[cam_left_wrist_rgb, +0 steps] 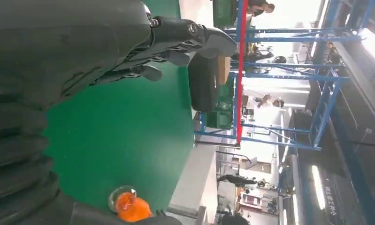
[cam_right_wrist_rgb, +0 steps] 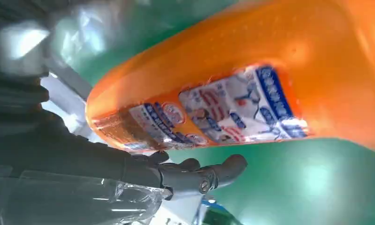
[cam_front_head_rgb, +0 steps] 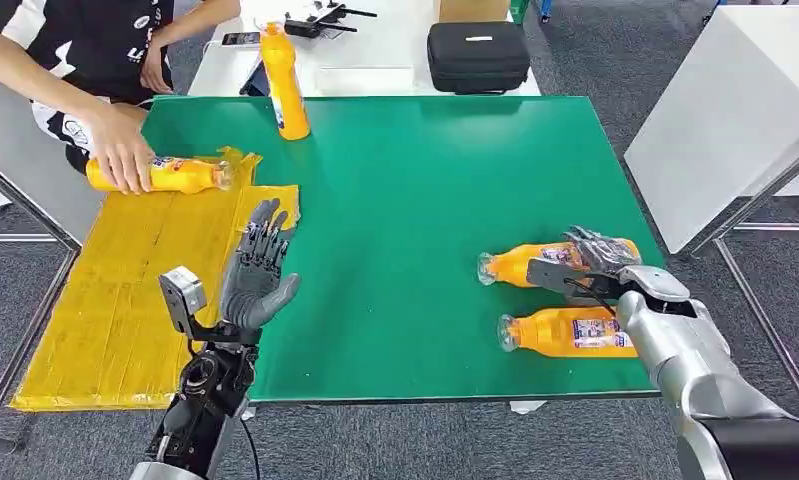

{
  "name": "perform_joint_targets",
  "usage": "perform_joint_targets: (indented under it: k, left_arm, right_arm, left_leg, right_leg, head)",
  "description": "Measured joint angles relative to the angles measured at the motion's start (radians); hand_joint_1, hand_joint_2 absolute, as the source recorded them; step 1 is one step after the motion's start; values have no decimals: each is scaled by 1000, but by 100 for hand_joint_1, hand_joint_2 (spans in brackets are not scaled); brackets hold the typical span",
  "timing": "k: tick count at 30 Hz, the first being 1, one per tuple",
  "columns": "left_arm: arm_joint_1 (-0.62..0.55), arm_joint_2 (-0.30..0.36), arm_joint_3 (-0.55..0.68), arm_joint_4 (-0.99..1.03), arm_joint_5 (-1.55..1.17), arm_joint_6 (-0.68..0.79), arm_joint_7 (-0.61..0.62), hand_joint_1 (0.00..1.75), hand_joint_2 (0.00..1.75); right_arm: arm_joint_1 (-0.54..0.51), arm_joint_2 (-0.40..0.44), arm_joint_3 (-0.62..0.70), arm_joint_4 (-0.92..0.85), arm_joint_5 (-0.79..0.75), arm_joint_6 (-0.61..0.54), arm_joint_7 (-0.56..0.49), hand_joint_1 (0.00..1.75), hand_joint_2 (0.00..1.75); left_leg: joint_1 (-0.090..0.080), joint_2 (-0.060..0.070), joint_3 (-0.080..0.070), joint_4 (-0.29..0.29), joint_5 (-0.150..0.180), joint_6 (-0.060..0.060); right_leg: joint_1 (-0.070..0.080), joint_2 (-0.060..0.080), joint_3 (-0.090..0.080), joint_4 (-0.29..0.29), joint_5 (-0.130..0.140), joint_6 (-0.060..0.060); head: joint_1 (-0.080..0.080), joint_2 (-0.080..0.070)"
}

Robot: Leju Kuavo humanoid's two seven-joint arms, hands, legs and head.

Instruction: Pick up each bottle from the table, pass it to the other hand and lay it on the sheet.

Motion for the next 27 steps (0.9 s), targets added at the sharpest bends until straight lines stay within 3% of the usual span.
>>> perform_joint_targets:
  k: [8,9,10,11,12,25,27]
  left_arm:
    - [-15,-6,-1,37,-3,-1,0,0,175]
    - [-18,-6,-2,40,-3,-1,0,0,175]
    - [-20,-7,-2,44,-3,-1,0,0,175]
    - [-22,-8,-2,47,-3,0,0,0,175]
    - [-25,-8,-3,53,-5,2,3,0,175]
    - [-59,-9,-29,116,12,17,2,0,175]
    - [-63,-9,-31,123,15,18,2,0,175]
  right_arm:
    - [20,5,3,26,19,-25,57,0,175]
    - [20,7,4,30,22,-25,64,12,175]
    - [20,10,5,37,32,-15,80,61,175]
    - [18,10,6,41,35,-9,88,141,175]
    - [16,11,7,51,47,2,103,152,175]
    - [-16,26,48,98,100,42,133,152,175]
    - [-19,28,52,100,105,40,140,175,175]
  left_leg:
    - [0,0,0,0,0,0]
    - [0,0,0,0,0,0]
    - [0,1,1,0,0,0]
    - [0,1,1,0,0,0]
    - [0,1,2,0,0,0]
    - [0,1,7,0,1,1]
    - [0,1,7,0,1,1]
  right_leg:
    - [0,0,0,0,0,0]
    - [0,0,0,0,0,0]
    - [0,0,0,0,0,0]
    - [0,0,1,0,0,0]
    - [0,1,1,0,0,0]
    - [0,1,6,0,1,1]
    - [0,0,6,0,1,1]
  head:
    - [0,0]
    - [0,0]
    - [0,0]
    - [0,0]
    - [0,0]
    - [0,0]
    - [0,0]
